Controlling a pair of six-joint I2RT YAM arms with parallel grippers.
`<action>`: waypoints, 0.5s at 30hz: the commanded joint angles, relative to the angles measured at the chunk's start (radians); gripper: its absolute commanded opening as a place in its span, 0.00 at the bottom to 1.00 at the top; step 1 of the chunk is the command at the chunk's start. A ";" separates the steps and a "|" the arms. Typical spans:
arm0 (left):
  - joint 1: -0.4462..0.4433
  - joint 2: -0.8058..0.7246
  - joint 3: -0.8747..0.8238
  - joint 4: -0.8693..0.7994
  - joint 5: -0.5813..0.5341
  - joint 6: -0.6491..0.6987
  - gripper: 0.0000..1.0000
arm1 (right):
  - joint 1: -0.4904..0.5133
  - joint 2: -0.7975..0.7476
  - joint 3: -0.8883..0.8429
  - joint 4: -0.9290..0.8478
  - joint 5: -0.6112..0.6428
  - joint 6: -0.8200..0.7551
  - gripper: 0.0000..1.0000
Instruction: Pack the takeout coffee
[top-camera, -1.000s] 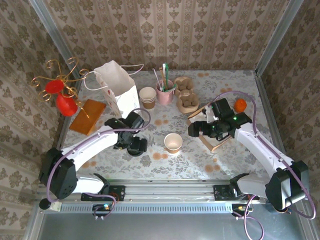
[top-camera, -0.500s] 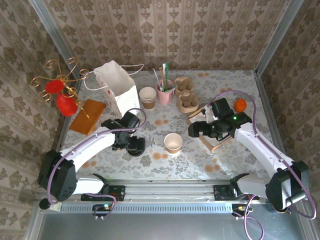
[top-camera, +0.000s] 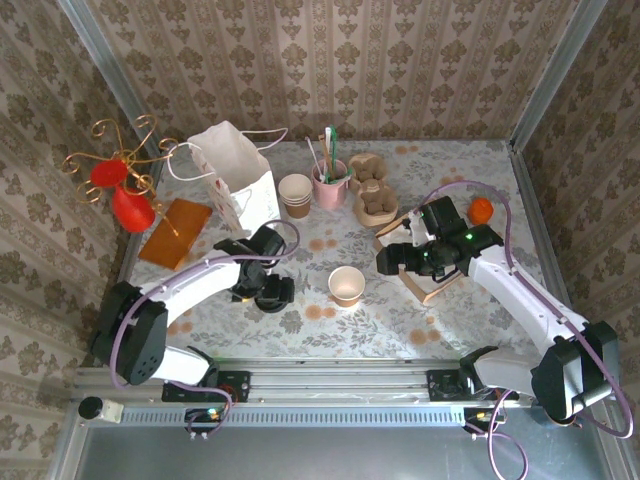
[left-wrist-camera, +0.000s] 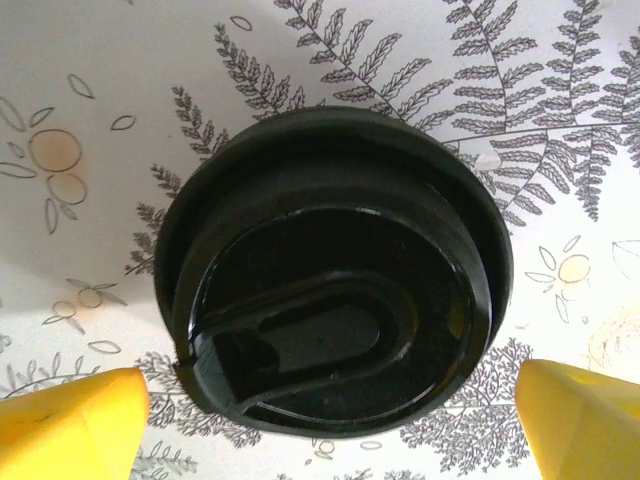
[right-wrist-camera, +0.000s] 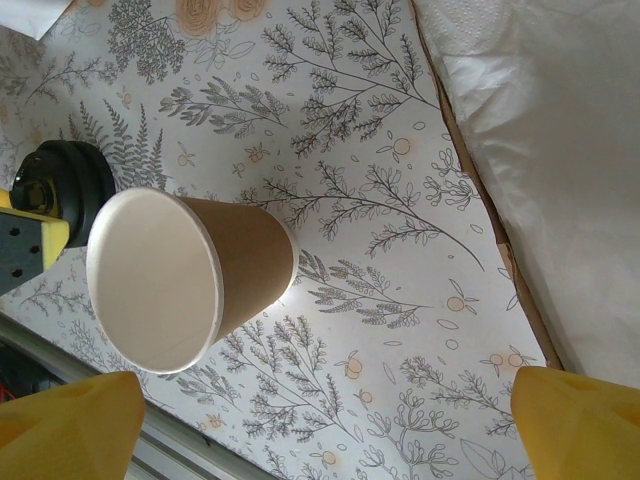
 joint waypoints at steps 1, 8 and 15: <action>0.013 0.006 -0.009 0.029 0.014 0.012 0.94 | 0.006 0.006 0.018 -0.021 0.014 -0.017 0.95; 0.034 0.014 -0.016 0.026 0.011 0.021 0.90 | 0.007 0.013 0.014 -0.014 0.015 -0.020 0.95; 0.045 0.023 -0.032 0.057 0.020 0.019 0.86 | 0.008 0.007 0.012 -0.017 0.018 -0.021 0.94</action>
